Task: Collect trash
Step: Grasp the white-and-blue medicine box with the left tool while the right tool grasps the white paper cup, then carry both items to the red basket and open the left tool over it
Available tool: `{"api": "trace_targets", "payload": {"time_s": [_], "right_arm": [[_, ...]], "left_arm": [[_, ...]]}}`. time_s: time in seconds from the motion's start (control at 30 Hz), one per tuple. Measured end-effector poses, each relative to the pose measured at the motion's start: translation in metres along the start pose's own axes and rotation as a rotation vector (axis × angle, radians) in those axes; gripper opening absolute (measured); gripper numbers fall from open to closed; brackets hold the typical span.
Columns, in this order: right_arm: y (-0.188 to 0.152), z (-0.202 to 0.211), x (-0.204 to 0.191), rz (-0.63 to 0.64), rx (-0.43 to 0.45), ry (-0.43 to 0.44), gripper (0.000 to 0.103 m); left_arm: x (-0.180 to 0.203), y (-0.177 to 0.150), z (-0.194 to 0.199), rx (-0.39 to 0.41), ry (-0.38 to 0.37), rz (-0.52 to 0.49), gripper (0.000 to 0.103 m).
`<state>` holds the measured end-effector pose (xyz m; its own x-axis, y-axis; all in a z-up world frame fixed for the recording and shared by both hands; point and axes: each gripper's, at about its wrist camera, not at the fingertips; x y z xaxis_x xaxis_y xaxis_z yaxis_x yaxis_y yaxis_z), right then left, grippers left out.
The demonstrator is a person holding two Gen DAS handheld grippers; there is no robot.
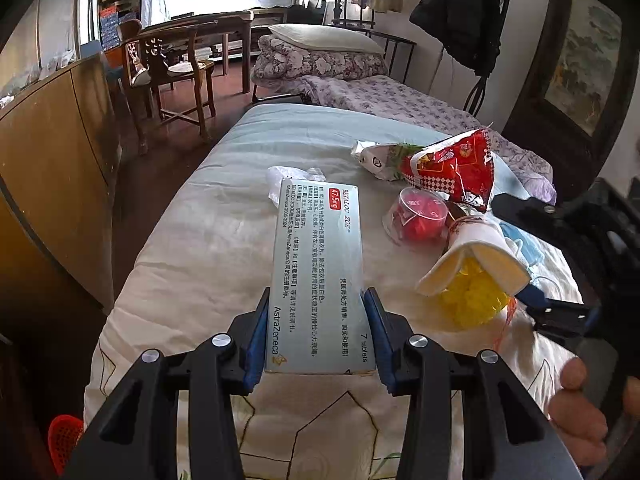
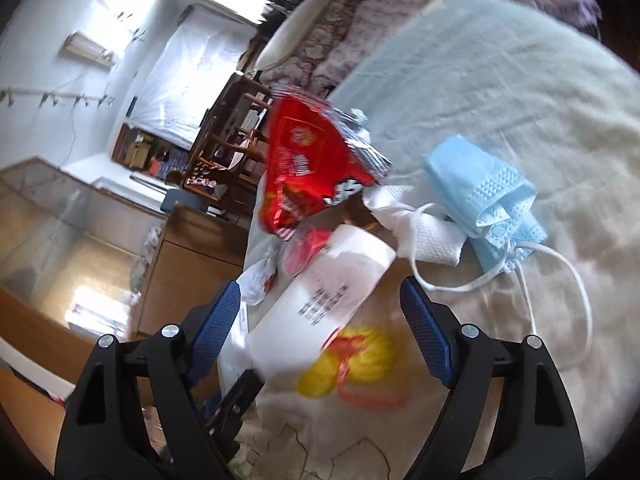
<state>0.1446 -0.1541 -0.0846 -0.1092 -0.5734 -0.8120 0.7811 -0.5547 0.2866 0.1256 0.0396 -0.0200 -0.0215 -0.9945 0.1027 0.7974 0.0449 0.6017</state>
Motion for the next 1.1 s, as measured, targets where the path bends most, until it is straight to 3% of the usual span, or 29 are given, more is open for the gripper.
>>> {"api": "trace_targets", "payload": {"time_s": [0.03,0.07,0.17,0.33,0.63,0.77,0.87,1.1], "right_arm": [[0.0,-0.004,0.001,0.004,-0.011,0.013,0.045],[-0.001,-0.004,0.0,0.012,-0.012,0.041,0.032],[-0.004,0.018,-0.012,0.067,0.065,0.062,0.018],[-0.018,0.06,-0.018,0.089,0.109,0.197,0.018],[-0.027,0.061,0.008,0.023,-0.002,0.136,0.022],[-0.031,0.062,0.007,0.032,0.024,0.107,0.011],[-0.034,0.069,0.001,0.086,0.064,0.1,0.011],[-0.038,0.088,-0.011,0.145,0.113,0.183,0.011]], "left_arm": [[0.0,0.0,0.0,-0.002,-0.002,0.003,0.044],[-0.001,0.0,0.0,-0.003,-0.003,0.008,0.044],[-0.005,0.001,0.0,-0.004,-0.015,0.023,0.044],[-0.011,0.002,0.004,0.004,-0.052,0.054,0.044],[-0.011,0.003,0.005,-0.001,-0.063,0.052,0.044],[-0.01,0.004,0.005,-0.002,-0.062,0.047,0.044],[-0.01,0.004,0.007,0.005,-0.067,0.045,0.044],[-0.008,0.0,0.029,0.086,-0.121,0.023,0.044]]}}
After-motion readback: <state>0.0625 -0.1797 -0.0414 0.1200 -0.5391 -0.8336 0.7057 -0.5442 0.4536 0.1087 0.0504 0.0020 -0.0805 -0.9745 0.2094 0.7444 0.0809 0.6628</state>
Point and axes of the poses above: each gripper's, at about its wrist camera, not at the fingertips, and z roughly against the way its jaws point, x to its right, y to its top, and after that the axes turned 3 degrees about -x, right-handed
